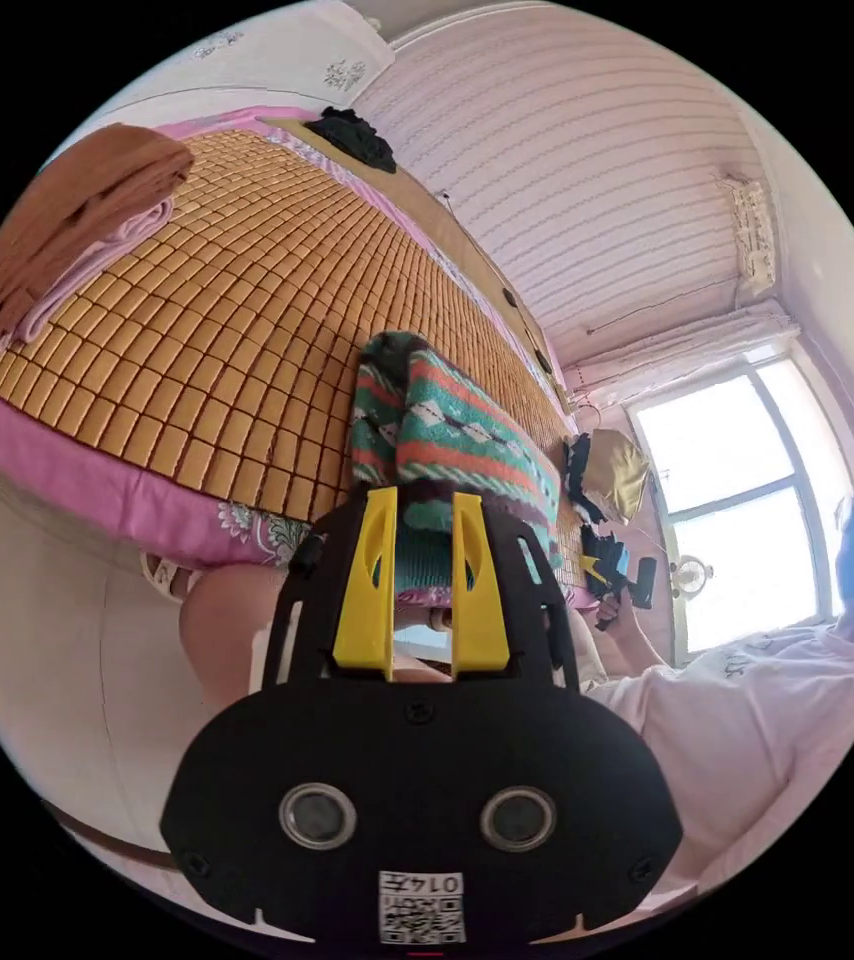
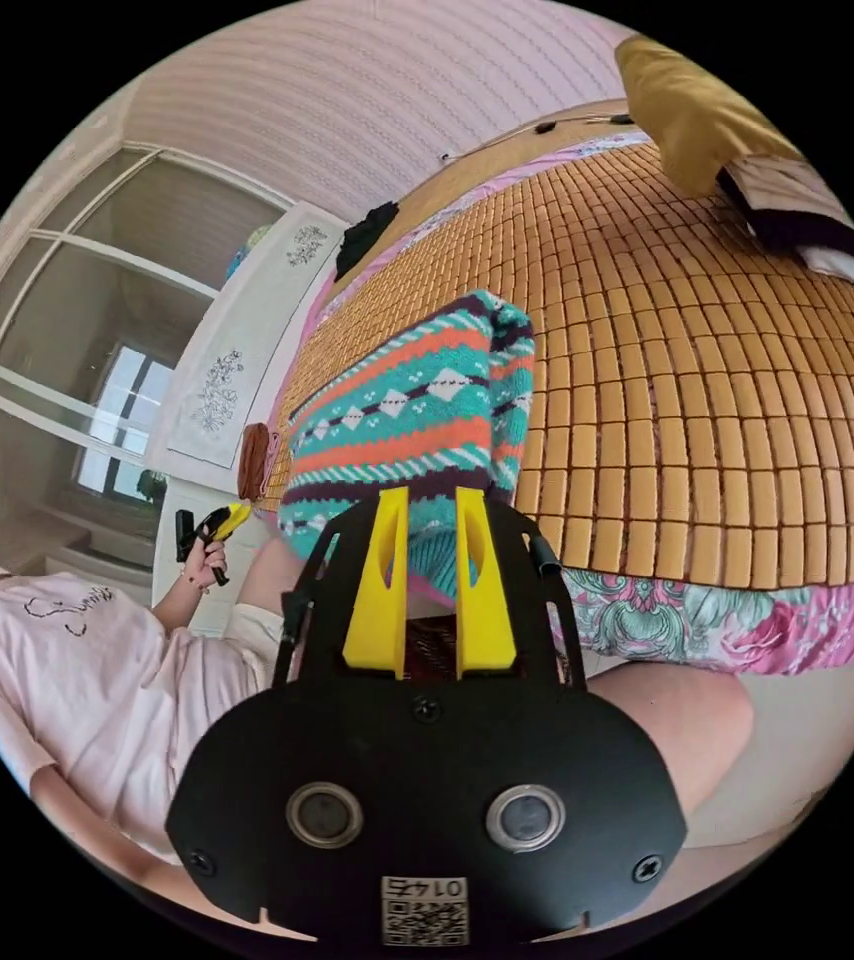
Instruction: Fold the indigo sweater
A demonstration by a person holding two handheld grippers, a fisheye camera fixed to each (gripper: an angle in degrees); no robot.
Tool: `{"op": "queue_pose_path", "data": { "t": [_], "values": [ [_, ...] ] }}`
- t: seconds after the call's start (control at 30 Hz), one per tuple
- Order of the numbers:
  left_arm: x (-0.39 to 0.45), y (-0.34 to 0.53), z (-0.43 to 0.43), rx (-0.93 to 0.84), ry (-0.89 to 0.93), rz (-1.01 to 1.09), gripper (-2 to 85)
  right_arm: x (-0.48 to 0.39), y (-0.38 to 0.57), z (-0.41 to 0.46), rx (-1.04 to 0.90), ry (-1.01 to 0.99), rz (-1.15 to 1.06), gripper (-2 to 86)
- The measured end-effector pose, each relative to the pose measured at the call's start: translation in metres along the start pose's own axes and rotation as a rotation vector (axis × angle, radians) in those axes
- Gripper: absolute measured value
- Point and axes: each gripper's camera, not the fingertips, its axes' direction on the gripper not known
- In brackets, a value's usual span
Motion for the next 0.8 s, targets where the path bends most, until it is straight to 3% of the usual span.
{"op": "queue_pose_path", "data": {
  "t": [0.07,0.27,0.37,0.47,0.63,0.73,0.8],
  "values": [
    [0.005,0.005,0.006,-0.015,-0.044,0.013,9.5,-0.005,0.003,0.009,0.013,-0.003,0.007,10.4],
    [0.022,-0.019,0.069,-0.091,-0.142,0.02,13.4,-0.029,-0.006,0.059,-0.108,0.295,0.052,10.5],
    [0.022,-0.027,0.117,-0.262,-0.159,-0.01,10.3,-0.045,-0.011,0.063,-0.149,0.35,0.026,7.1],
    [0.04,-0.035,0.118,-0.302,-0.204,0.024,7.5,-0.074,-0.015,0.052,-0.114,0.354,-0.084,4.7],
    [0.108,-0.039,0.097,-0.197,-0.246,0.261,6.4,-0.099,-0.029,0.044,-0.031,0.358,-0.117,3.9],
    [0.109,-0.042,0.103,-0.122,-0.282,0.236,6.4,-0.092,-0.036,0.065,-0.062,0.395,-0.052,4.0],
    [0.089,-0.039,0.13,-0.171,-0.329,0.171,6.5,-0.084,-0.034,0.099,-0.205,0.473,0.002,4.1]
  ]
}}
